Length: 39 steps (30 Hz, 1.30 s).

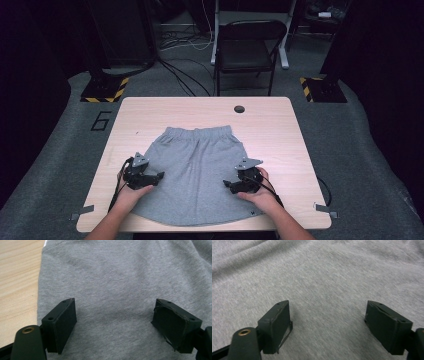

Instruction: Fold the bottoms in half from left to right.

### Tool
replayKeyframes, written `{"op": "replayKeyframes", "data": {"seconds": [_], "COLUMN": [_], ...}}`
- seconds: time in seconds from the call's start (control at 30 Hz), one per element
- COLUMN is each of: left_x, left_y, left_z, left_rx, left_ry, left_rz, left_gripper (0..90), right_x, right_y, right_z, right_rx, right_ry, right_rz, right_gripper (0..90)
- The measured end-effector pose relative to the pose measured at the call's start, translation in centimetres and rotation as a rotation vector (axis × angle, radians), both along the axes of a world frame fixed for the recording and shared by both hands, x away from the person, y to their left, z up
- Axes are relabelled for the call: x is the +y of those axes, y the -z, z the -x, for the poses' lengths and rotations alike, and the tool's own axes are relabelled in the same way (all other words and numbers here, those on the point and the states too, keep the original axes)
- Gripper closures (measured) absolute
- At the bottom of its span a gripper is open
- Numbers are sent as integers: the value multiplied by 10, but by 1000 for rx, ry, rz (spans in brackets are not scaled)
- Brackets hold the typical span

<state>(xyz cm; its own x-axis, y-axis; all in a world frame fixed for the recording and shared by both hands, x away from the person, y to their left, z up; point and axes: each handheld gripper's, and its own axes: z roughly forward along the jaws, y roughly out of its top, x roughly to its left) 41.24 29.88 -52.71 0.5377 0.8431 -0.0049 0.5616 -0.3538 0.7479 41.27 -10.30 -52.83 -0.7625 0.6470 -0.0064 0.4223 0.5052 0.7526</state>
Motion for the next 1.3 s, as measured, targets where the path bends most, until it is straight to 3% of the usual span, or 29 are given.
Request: {"op": "replayKeyframes", "data": {"seconds": [0.1, 0.13, 0.33, 0.47, 0.57, 0.7, 0.97, 1.13, 1.3], "left_x": [1, 1, 6, 7, 8, 13, 24, 34, 40], "left_y": [-1, 0, -5, -9, -11, -14, -19, -22, -23], "left_z": [0, 0, 1, 3, 5, 8, 17, 23, 26], "left_rx": [7, -9, 19, 11, 11, 41, 28, 51, 53], "left_ry": [-4, -12, -17, -18, -21, -19, -73, -115, -136], "left_rz": [6, 13, 11, 40, 39, 38, 63, 106, 109], "left_gripper": [206, 215, 288, 313, 327, 350, 382, 414, 418], "right_x": [-2, -2, -6, -7, -6, -3, 1, 0, 1], "right_y": [-1, -1, -6, -9, -12, -15, -21, -23, -24], "right_z": [0, 0, -1, -1, 0, 3, 3, 2, 0], "right_rx": [5, 10, 35, 50, 40, 32, 26, 17, 22], "right_ry": [-3, 8, 42, 67, 51, 35, 15, 2, 7], "right_rz": [2, -5, -15, -24, -18, -6, -4, -1, -13], "right_gripper": [232, 241, 332, 348, 355, 365, 365, 366, 366]}}
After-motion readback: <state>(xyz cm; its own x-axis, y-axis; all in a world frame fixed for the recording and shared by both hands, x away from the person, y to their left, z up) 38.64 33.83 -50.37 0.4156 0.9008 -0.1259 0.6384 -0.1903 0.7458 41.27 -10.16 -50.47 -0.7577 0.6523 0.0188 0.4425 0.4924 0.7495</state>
